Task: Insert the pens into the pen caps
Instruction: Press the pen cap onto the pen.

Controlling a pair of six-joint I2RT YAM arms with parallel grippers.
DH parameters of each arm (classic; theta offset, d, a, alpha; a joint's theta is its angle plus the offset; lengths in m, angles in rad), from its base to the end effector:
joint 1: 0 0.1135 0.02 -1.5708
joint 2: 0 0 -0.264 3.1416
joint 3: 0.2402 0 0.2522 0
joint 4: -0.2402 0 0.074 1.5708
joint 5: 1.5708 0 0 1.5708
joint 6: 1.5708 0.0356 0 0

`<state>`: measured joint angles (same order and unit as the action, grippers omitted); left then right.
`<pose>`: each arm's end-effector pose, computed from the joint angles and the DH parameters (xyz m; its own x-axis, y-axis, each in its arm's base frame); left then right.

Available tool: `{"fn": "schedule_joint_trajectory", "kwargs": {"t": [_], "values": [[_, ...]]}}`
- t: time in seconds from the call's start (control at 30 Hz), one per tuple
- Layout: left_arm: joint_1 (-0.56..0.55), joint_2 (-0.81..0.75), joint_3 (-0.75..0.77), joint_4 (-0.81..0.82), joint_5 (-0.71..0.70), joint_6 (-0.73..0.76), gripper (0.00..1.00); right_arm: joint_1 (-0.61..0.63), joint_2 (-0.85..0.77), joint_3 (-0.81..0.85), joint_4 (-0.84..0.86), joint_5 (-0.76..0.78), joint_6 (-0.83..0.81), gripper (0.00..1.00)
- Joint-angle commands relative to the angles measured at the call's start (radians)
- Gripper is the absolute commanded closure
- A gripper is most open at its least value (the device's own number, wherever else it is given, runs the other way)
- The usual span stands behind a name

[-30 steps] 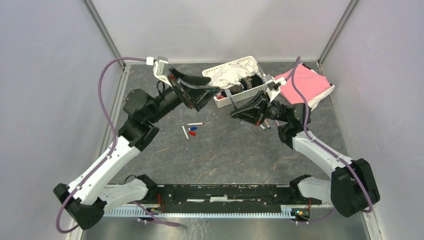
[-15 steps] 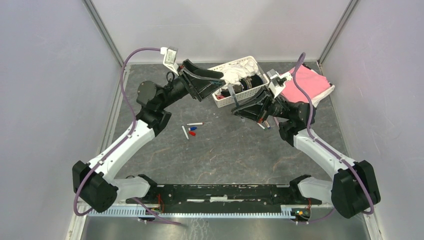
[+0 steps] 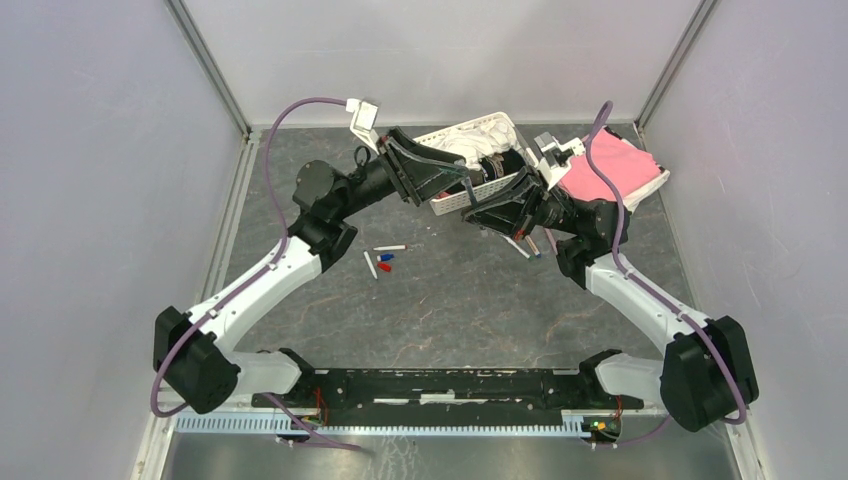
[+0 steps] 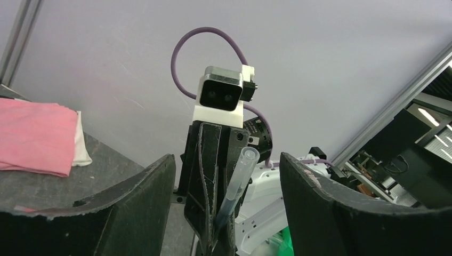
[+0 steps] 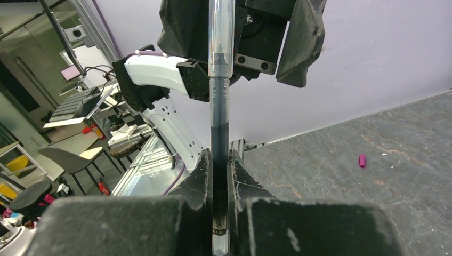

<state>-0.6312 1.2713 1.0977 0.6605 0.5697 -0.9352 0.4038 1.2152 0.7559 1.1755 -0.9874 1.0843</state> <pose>0.2193 -0.1841 0.4312 -0.4853 -0.4846 -0.7278 0.8274 0.0144 -0.5614 0.2135 0.1235 0.3676 -0.4208 0.3497 -0.8370 -0.9055 -0.1068 0.4106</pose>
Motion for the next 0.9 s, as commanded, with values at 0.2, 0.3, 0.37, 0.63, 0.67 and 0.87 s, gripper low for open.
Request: {"fn": "schedule_joint_trajectory", "kwargs": {"t": [0.2,0.3,0.37,0.63,0.67,0.87], "values": [[-0.029,0.030,0.056,0.061,-0.020,-0.054,0.37,0.004,-0.003,0.031,0.039,0.020,-0.008,1.00],[-0.037,0.031,0.057,0.063,-0.028,-0.057,0.39,0.007,-0.005,0.029,0.034,0.024,-0.007,1.00],[-0.041,0.030,0.057,0.062,-0.030,-0.057,0.42,0.006,-0.006,0.028,0.026,0.025,-0.010,1.00],[-0.048,0.028,0.058,0.049,-0.035,-0.061,0.69,0.007,-0.012,0.026,0.018,0.029,-0.009,1.00],[-0.048,0.028,0.060,0.045,-0.033,-0.060,0.78,0.006,-0.013,0.026,0.016,0.030,-0.009,1.00],[-0.064,0.024,0.070,-0.031,-0.021,-0.011,0.98,0.008,-0.011,0.051,0.013,0.036,-0.015,1.00]]}}
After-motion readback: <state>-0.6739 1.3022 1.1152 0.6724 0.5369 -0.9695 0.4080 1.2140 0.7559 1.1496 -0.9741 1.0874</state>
